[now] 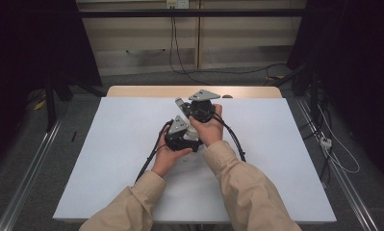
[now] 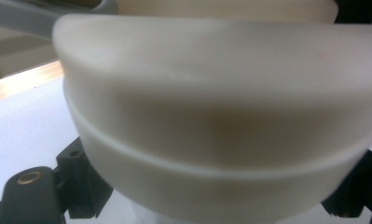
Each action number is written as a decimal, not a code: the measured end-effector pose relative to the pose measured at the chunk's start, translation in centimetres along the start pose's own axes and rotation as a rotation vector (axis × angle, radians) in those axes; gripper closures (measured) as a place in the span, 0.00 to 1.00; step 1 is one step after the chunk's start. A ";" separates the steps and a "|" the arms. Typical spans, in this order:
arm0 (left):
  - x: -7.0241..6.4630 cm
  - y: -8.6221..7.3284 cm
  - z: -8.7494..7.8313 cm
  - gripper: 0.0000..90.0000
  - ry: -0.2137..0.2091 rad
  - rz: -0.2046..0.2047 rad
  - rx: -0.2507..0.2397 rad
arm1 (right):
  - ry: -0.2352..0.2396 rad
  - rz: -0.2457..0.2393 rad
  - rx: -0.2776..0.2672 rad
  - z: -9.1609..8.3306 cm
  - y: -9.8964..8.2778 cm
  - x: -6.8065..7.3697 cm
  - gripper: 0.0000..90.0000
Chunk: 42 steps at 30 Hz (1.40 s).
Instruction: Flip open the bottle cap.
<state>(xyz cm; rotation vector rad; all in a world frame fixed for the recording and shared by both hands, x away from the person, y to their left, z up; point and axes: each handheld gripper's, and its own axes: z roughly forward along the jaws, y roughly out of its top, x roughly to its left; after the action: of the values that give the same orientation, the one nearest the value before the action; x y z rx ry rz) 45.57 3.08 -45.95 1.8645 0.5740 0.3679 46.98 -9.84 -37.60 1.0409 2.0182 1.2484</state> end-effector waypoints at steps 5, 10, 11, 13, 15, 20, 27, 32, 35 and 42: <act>0.2 0.2 -0.5 0.14 -0.007 -0.032 0.001 | -0.003 0.000 -0.006 -0.3 0.2 0.1 0.86; 0.2 0.2 -0.8 0.11 -0.015 -0.054 0.013 | 0.007 0.009 -0.014 -0.8 0.2 0.2 0.81; 0.1 0.2 -0.8 0.11 -0.019 -0.059 0.014 | 0.010 0.013 -0.015 -0.8 0.1 0.2 0.79; 0.1 0.2 -1.0 0.10 -0.018 -0.064 0.021 | 0.009 0.013 -0.013 -1.0 0.0 0.2 0.76; 0.2 0.1 -1.2 0.09 -0.028 -0.075 0.028 | 0.012 0.010 -0.011 -1.2 -0.2 0.1 0.75; 0.4 0.1 -1.7 0.07 -0.058 -0.080 0.058 | 0.012 0.034 -0.010 -1.6 -0.5 -0.1 0.61; 0.7 -0.1 -3.3 0.06 -0.064 -0.107 0.051 | 0.036 0.059 -0.014 -2.5 -1.0 -0.1 0.44; 0.3 0.5 -4.8 0.05 -0.070 -0.094 0.050 | 0.049 0.071 -0.030 -3.6 -1.5 -0.1 0.32; 0.2 0.6 -5.8 0.05 -0.067 -0.085 0.044 | 0.065 0.073 -0.023 -4.4 -2.0 -0.1 0.27; 0.6 0.1 -7.6 0.05 -0.053 -0.104 0.077 | 0.092 0.067 -0.023 -6.4 -3.2 0.0 0.20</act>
<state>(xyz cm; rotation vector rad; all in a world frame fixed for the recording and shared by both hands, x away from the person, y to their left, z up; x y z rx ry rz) 42.19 9.31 -43.14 1.9032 0.6536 0.2302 41.04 -13.83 -37.80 1.0658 2.0471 1.3740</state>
